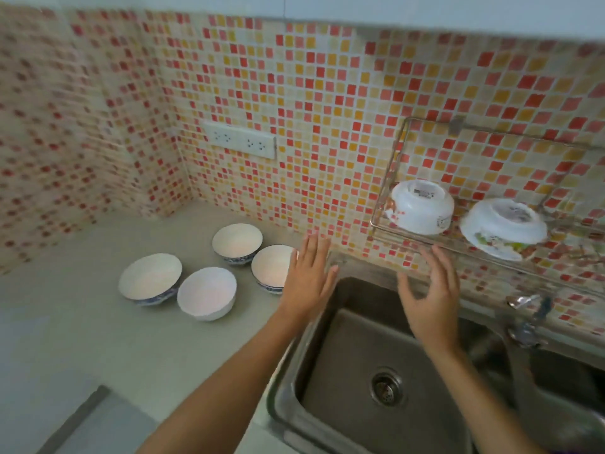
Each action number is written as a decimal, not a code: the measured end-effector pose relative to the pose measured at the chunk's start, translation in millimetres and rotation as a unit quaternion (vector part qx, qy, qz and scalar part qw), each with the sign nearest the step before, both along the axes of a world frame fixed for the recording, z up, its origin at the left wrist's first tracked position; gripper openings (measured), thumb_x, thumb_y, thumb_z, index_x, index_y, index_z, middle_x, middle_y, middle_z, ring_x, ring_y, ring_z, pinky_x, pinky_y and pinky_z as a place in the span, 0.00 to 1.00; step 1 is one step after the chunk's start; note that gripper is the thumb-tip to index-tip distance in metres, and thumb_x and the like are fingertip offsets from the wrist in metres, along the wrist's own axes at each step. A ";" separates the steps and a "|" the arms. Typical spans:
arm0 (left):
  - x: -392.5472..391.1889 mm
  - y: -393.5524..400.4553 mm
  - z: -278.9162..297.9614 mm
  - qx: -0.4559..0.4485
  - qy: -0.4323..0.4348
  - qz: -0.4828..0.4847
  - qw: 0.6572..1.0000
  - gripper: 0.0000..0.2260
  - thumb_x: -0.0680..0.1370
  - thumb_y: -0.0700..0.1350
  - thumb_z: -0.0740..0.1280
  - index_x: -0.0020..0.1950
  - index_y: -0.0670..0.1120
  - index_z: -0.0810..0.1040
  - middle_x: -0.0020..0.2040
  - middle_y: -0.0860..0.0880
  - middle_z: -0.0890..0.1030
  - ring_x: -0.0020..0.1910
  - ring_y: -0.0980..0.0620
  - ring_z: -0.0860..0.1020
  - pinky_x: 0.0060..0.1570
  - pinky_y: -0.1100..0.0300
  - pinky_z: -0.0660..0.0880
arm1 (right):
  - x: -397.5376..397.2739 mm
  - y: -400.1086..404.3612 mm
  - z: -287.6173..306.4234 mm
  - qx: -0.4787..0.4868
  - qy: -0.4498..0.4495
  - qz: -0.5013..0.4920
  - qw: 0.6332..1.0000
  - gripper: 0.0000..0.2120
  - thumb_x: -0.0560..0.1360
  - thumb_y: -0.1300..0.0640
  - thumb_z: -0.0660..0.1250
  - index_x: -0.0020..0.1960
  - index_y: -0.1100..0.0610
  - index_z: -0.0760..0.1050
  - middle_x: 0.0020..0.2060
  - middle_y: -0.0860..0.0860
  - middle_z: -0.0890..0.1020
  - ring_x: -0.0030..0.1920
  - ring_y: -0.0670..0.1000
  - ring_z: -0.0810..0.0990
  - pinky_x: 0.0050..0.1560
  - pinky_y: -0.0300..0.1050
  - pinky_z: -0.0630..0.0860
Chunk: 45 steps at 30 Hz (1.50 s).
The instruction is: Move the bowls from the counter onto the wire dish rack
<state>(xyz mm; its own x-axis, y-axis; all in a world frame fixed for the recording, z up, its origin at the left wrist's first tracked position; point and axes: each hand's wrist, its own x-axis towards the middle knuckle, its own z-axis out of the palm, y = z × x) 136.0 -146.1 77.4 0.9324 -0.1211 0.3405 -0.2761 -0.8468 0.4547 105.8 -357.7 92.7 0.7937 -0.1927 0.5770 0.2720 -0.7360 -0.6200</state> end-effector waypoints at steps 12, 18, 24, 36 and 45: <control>-24.5 231.6 -92.7 -0.084 0.146 0.217 0.962 0.24 0.82 0.46 0.53 0.76 0.39 0.53 0.77 0.41 0.52 0.76 0.45 0.51 0.72 0.55 0.52 | 42.0 247.5 -87.3 0.124 0.428 0.190 0.875 0.20 0.73 0.51 0.71 0.62 0.54 0.72 0.59 0.55 0.78 0.54 0.52 0.78 0.57 0.48 0.74; -25.6 261.6 -128.5 -0.084 0.201 0.177 0.960 0.26 0.82 0.45 0.52 0.76 0.40 0.44 0.78 0.44 0.43 0.77 0.48 0.43 0.72 0.59 0.48 | 61.8 325.2 -140.0 0.194 0.537 0.126 0.811 0.29 0.73 0.45 0.71 0.69 0.55 0.66 0.63 0.53 0.75 0.59 0.59 0.78 0.56 0.59 0.79; -22.7 269.1 -139.2 -0.130 0.193 0.155 0.960 0.27 0.82 0.43 0.53 0.76 0.42 0.42 0.78 0.47 0.43 0.76 0.50 0.42 0.72 0.59 0.49 | 63.3 349.1 -158.2 0.339 0.546 0.103 0.759 0.17 0.75 0.64 0.63 0.63 0.57 0.72 0.59 0.56 0.77 0.57 0.60 0.80 0.43 0.52 0.82; 9.0 234.4 -91.8 -0.262 0.141 0.187 0.936 0.14 0.83 0.43 0.51 0.62 0.42 0.72 0.55 0.43 0.79 0.53 0.43 0.77 0.44 0.61 0.66 | 19.7 286.8 -110.2 0.443 0.489 0.063 0.749 0.17 0.75 0.65 0.64 0.63 0.57 0.73 0.52 0.54 0.77 0.46 0.54 0.81 0.47 0.56 0.83; 0.1 122.4 -80.0 -0.276 0.187 0.070 0.940 0.14 0.82 0.43 0.52 0.58 0.40 0.75 0.55 0.39 0.80 0.53 0.41 0.78 0.45 0.59 0.69 | -24.7 180.8 -89.4 0.639 0.419 0.077 0.640 0.22 0.76 0.64 0.61 0.69 0.55 0.66 0.64 0.60 0.73 0.61 0.64 0.76 0.47 0.58 0.82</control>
